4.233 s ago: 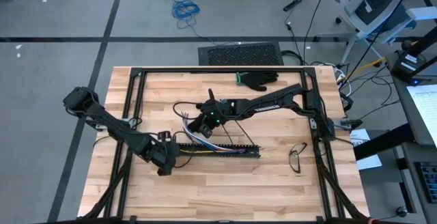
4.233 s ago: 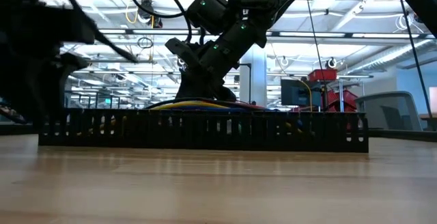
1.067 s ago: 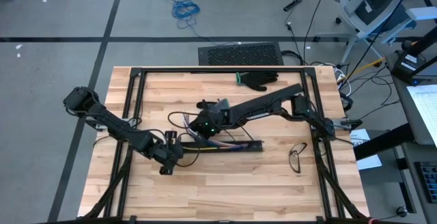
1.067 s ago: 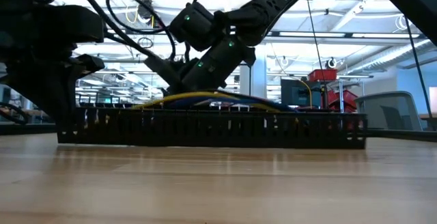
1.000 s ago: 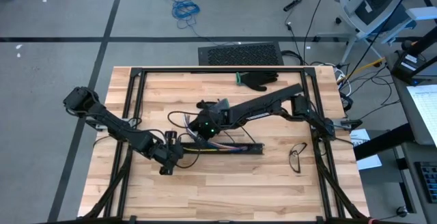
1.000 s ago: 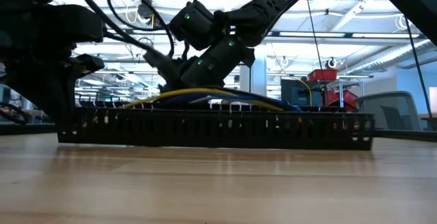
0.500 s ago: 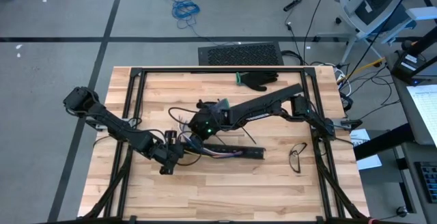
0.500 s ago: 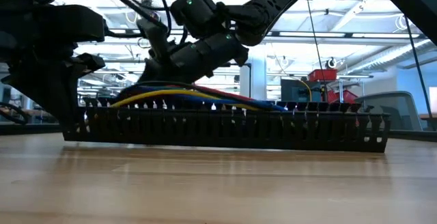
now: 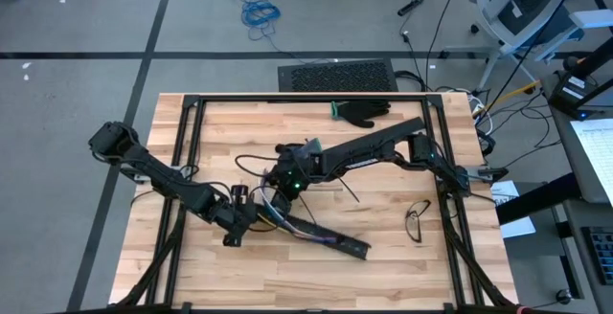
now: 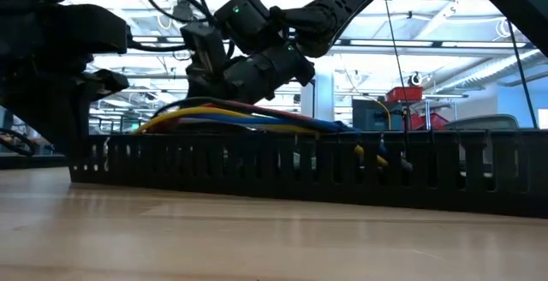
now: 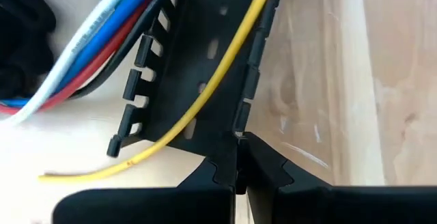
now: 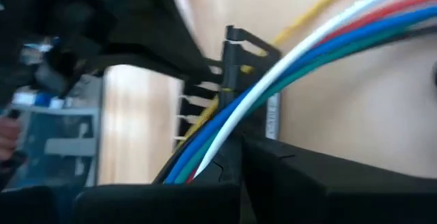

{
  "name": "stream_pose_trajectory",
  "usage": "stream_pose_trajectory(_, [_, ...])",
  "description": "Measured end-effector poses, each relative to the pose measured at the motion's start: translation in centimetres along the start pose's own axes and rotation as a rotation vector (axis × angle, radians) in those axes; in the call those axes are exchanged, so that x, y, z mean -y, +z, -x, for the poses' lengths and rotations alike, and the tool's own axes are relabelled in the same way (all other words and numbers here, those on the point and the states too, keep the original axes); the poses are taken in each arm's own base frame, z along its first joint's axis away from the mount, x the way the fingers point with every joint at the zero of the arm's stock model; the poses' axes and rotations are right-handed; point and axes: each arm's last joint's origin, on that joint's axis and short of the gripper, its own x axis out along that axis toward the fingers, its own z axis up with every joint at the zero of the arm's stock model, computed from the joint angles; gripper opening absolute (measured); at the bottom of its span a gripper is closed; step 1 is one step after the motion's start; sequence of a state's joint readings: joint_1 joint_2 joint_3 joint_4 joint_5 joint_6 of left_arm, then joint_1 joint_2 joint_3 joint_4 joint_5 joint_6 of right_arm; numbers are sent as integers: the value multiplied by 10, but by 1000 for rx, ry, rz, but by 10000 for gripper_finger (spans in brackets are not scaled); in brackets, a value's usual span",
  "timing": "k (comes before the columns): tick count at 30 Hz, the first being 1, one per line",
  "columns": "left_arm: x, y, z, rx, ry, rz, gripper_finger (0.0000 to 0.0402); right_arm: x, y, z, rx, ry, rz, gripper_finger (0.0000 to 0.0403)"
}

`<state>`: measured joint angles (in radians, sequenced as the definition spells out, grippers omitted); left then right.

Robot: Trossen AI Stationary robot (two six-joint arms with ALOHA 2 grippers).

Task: Ziptie cables
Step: Put the zip tied cable wires into the black cable duct

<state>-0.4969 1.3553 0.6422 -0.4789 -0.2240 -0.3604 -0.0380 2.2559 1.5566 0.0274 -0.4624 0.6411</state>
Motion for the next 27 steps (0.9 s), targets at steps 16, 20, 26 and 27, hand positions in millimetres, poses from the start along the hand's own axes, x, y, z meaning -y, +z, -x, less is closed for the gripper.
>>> stream_pose_trajectory(16, [-11,4,-3,-7,13,49,18,-14,10,3,47,134,43,0])
stream_pose_trajectory(20, [-14,5,-3,-5,16,54,18,-14,1,0,-4,83,71,0])
stream_pose_trajectory(26, [-18,6,-4,-6,23,73,18,-9,-4,-1,-37,11,22,0])
stream_pose_trajectory(27, [-19,6,-4,-6,24,76,18,-9,-4,0,-39,8,10,0])
